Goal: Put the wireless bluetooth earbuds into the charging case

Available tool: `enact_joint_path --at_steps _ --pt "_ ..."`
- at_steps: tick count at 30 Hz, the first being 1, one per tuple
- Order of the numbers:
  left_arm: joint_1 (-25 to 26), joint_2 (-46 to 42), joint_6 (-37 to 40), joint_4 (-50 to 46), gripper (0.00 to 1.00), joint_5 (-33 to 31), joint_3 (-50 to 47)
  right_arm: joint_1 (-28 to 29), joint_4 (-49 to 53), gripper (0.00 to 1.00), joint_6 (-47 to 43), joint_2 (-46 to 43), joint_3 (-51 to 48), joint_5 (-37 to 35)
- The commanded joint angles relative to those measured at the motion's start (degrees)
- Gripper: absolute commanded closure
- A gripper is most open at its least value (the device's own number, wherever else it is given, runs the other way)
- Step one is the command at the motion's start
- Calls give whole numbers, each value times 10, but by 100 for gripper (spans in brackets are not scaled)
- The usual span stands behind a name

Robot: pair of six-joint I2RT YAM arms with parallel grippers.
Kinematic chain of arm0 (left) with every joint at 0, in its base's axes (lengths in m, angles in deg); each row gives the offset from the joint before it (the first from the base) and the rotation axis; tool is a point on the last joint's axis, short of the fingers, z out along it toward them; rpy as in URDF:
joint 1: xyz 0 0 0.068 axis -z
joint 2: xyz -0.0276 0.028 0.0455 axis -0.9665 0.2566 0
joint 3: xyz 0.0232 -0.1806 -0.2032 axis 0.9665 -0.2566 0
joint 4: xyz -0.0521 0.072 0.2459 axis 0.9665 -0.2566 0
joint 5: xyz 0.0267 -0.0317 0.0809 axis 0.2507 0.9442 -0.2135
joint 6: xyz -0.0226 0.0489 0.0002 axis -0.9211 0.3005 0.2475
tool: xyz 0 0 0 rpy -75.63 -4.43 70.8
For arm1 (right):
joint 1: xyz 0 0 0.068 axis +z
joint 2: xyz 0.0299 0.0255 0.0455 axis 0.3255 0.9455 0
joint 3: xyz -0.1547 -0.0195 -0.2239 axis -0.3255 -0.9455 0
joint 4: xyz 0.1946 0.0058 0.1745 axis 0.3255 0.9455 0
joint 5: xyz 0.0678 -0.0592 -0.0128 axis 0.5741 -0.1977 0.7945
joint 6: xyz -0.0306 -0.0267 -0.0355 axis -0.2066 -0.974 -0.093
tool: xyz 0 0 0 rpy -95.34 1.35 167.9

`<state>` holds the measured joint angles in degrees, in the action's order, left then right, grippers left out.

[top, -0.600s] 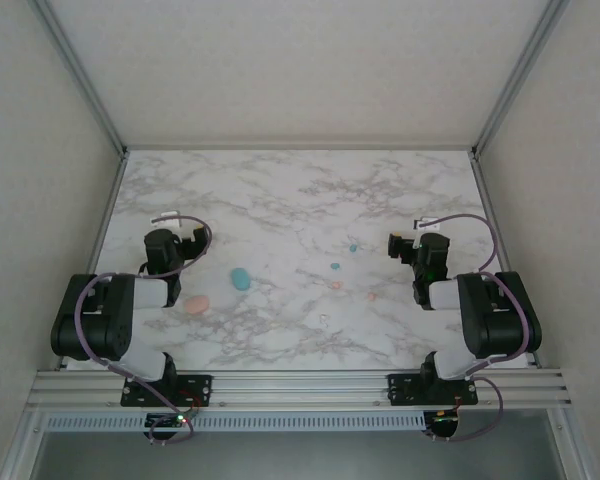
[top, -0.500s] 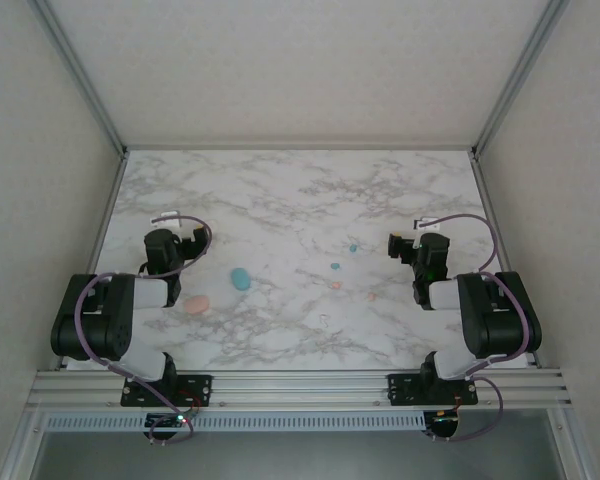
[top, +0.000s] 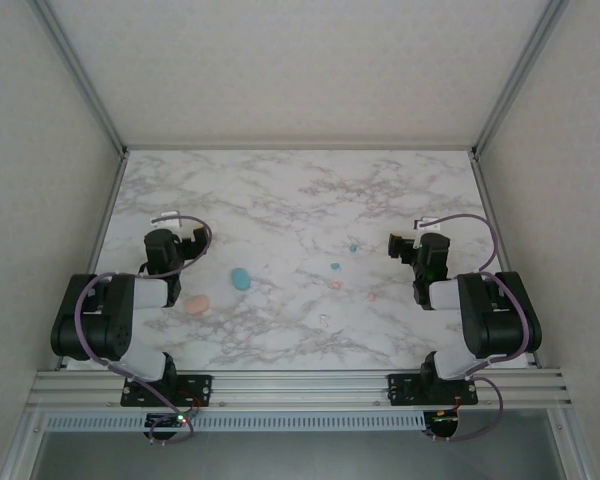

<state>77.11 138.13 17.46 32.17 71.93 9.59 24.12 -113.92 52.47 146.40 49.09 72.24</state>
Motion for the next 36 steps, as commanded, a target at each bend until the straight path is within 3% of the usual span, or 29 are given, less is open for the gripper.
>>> enact_joint_path --at_steps 1,10,12,16,18,21,24,26,33,36 --pt "-5 3 -5 14 0 9 6 -4 -15 1 9 -2 11 -1" --pt "-5 -27 -14 -12 0 -14 7 1 19 1 -4 -20 25 13" --pt "-6 -68 -25 -68 0 -30 17 0 102 1 -3 -55 62 20" --pt "-19 -171 -94 -225 0 -71 55 1 433 1 37 -122 197 71" --pt "-21 -215 -164 -307 0 -115 81 1 518 1 56 -140 234 128" --pt "-26 -251 -308 -514 0 -187 156 2 586 1 91 -167 257 222" --pt "-30 -256 -307 -613 0 -50 191 4 607 1 134 -191 253 288" --pt "-30 -266 -325 -630 0 1 173 8 612 4 167 -201 245 309" --pt "-18 -307 -346 -661 6 112 137 60 643 14 199 -198 240 340" --pt "-1 -293 -325 -686 8 112 143 107 638 15 208 -185 238 317"
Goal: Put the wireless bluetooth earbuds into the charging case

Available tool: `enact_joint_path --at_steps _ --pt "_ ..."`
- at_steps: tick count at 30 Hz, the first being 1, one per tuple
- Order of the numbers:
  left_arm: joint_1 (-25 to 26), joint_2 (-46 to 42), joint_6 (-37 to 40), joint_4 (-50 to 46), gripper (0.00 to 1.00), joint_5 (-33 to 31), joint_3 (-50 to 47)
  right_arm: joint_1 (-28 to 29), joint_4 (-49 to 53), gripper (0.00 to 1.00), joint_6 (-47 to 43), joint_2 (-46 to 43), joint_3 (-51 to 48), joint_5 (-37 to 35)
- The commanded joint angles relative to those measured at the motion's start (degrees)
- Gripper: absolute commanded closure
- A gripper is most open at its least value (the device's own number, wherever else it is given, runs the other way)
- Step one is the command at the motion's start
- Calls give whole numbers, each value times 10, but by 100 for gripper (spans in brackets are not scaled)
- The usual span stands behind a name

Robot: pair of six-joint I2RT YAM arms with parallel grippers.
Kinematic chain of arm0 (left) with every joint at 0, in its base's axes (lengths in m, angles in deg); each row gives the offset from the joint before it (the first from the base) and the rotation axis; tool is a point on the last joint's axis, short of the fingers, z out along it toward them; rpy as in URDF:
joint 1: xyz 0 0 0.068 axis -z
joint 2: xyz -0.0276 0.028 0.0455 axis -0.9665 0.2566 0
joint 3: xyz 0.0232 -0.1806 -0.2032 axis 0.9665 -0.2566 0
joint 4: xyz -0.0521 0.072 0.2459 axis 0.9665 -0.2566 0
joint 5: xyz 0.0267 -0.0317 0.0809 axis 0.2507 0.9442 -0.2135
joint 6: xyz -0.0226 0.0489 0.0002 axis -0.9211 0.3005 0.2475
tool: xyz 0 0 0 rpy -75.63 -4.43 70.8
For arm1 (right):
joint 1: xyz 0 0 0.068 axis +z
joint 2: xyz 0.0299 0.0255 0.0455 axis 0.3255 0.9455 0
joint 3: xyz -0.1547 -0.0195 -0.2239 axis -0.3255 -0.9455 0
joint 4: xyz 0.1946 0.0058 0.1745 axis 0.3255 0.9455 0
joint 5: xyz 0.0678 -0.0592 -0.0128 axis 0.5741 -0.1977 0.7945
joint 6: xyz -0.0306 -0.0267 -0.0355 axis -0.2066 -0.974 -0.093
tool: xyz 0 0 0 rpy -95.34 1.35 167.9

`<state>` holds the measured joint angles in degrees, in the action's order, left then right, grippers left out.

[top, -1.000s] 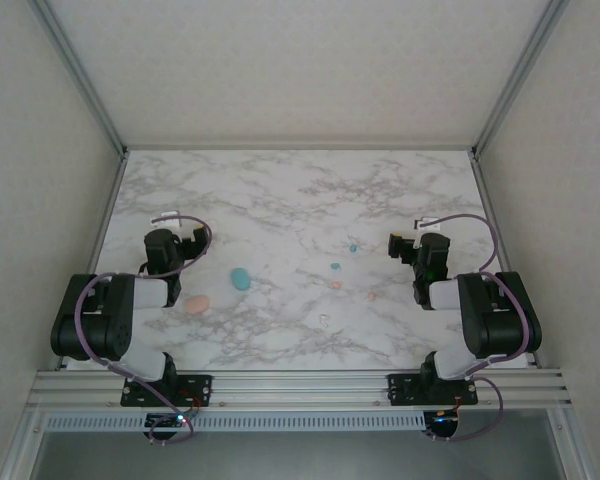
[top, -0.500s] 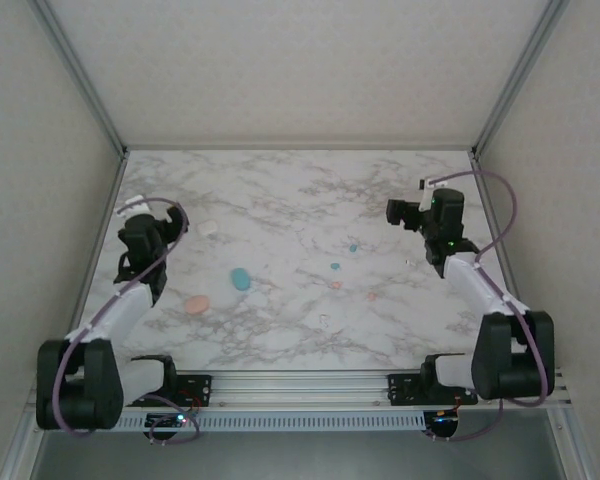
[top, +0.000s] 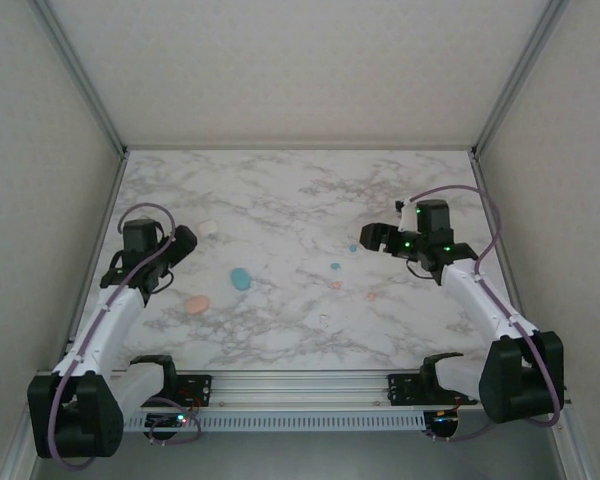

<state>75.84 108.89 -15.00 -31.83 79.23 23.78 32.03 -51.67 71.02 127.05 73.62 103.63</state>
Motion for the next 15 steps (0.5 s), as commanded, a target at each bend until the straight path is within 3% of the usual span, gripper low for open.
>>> enact_joint_path --at_steps 1,10,15 --pt "17 8 7 -54 8 40 4 51 16 16 20 17 -4 -11" --pt "87 101 42 -58 12 99 38 221 54 23 -13 136 82 -147" --pt "95 127 7 -84 13 43 55 307 24 24 -4 214 135 -168"
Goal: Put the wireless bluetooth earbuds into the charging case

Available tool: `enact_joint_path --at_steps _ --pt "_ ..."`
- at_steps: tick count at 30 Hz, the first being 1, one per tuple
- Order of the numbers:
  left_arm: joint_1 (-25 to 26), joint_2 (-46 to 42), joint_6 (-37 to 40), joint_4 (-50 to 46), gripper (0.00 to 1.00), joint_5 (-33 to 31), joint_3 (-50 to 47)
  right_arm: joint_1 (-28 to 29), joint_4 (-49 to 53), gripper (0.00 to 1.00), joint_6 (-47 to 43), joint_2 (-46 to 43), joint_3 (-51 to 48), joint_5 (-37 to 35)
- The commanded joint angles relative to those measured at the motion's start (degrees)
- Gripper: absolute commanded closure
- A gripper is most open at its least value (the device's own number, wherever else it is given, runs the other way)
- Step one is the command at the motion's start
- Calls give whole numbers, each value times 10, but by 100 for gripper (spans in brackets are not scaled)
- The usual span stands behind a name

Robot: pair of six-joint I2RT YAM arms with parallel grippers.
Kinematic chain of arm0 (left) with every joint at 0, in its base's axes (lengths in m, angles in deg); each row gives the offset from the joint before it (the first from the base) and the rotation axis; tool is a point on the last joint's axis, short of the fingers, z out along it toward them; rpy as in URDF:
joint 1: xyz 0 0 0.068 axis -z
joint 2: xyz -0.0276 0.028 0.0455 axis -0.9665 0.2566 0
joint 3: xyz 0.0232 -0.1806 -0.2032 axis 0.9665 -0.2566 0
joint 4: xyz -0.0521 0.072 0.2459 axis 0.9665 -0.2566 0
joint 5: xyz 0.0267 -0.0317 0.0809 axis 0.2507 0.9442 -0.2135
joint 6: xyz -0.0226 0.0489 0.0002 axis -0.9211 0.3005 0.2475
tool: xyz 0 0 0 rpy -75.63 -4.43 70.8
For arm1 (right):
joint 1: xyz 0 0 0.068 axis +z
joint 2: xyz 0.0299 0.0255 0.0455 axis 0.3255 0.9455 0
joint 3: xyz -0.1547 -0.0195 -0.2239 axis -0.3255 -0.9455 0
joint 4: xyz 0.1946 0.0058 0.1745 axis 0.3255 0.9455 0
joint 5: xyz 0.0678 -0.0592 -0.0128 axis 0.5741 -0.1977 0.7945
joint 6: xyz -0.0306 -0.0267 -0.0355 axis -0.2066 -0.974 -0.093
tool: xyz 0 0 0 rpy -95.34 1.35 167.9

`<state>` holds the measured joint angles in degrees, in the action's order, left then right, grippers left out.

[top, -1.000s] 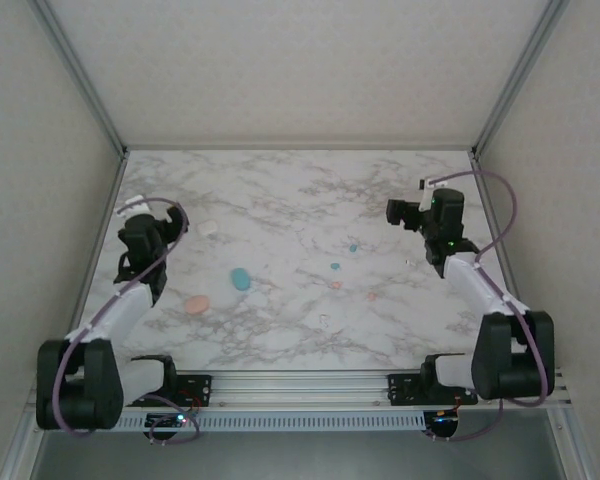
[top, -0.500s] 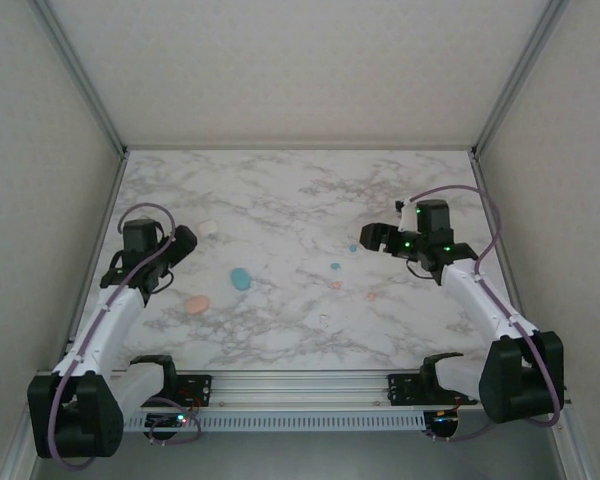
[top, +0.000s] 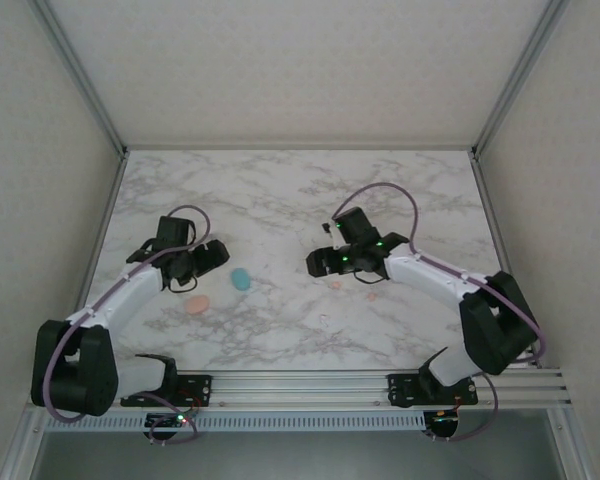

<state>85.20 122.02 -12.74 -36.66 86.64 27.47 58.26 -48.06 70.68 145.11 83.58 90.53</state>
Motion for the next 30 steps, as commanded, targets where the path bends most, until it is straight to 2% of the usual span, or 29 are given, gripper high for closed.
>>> enact_joint_path --at_steps 1,5,9,12,23,30 --pt "2 -13 -21 -48 12 -58 20 67 -16 25 1 60 54 -48" --pt "-3 -61 -43 -97 8 -143 21 131 6 30 0 167 156 -76" --pt "-17 -115 -68 -147 6 -214 20 180 22 31 0 263 260 -97" --pt "-31 -148 -82 -176 4 -245 18 200 33 31 11 318 322 -107" --pt "-38 -234 -88 -205 2 -285 11 220 114 34 3 426 457 -108" --pt "-38 -247 -68 -193 1 -264 9 230 153 48 -10 452 488 -104"
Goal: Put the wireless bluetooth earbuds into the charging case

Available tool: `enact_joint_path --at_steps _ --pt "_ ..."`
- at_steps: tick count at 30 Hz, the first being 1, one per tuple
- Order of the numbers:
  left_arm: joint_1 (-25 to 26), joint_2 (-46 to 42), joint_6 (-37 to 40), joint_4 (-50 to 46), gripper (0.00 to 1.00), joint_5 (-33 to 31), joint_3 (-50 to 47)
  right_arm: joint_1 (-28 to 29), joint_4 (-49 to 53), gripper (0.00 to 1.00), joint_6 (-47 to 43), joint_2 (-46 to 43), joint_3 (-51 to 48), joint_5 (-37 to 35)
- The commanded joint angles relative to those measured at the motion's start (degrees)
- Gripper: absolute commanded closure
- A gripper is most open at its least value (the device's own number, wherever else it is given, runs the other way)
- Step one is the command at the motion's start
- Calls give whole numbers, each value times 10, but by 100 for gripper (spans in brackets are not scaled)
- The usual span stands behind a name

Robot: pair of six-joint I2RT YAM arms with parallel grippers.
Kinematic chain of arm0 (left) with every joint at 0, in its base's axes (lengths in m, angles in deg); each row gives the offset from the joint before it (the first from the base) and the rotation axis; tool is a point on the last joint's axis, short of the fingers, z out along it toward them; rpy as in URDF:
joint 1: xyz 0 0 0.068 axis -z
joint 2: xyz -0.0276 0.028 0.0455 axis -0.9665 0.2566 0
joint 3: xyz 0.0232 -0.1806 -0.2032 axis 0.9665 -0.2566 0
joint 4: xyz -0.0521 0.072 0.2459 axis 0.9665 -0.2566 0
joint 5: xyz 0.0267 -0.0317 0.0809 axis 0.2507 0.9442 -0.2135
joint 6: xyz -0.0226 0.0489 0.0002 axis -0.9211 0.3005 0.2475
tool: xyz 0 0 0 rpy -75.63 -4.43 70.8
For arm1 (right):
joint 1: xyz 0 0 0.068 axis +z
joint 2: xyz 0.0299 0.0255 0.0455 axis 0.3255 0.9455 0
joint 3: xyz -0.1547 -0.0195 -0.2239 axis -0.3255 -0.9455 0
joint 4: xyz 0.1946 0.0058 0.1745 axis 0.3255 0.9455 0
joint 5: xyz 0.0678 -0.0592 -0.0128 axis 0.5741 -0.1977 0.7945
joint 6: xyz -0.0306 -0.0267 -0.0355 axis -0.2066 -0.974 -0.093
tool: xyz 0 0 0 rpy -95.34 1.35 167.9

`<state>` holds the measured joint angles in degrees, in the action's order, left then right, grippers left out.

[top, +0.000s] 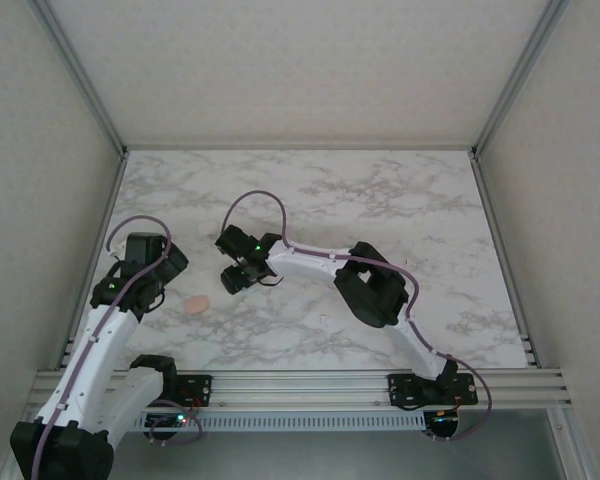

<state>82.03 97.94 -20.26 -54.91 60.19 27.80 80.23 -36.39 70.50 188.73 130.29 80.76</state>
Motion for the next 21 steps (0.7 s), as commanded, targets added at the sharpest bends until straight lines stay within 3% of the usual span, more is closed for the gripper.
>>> enact_joint_path --at_steps 1,5,10,17,21 --pt "-6 -6 8 -11 1 3 6 10 39 52 -10 16 20 -10" --pt "-6 -8 23 0 0 30 5 10 29 56 -33 -7 -11 -31" --pt "-5 -9 52 26 0 99 8 6 -17 62 -139 -67 -102 -39" --pt "-5 -7 63 43 0 143 7 -26 -64 59 -306 -157 -256 38" --pt "-5 -5 66 45 0 148 6 -39 -105 52 -368 -184 -317 89"
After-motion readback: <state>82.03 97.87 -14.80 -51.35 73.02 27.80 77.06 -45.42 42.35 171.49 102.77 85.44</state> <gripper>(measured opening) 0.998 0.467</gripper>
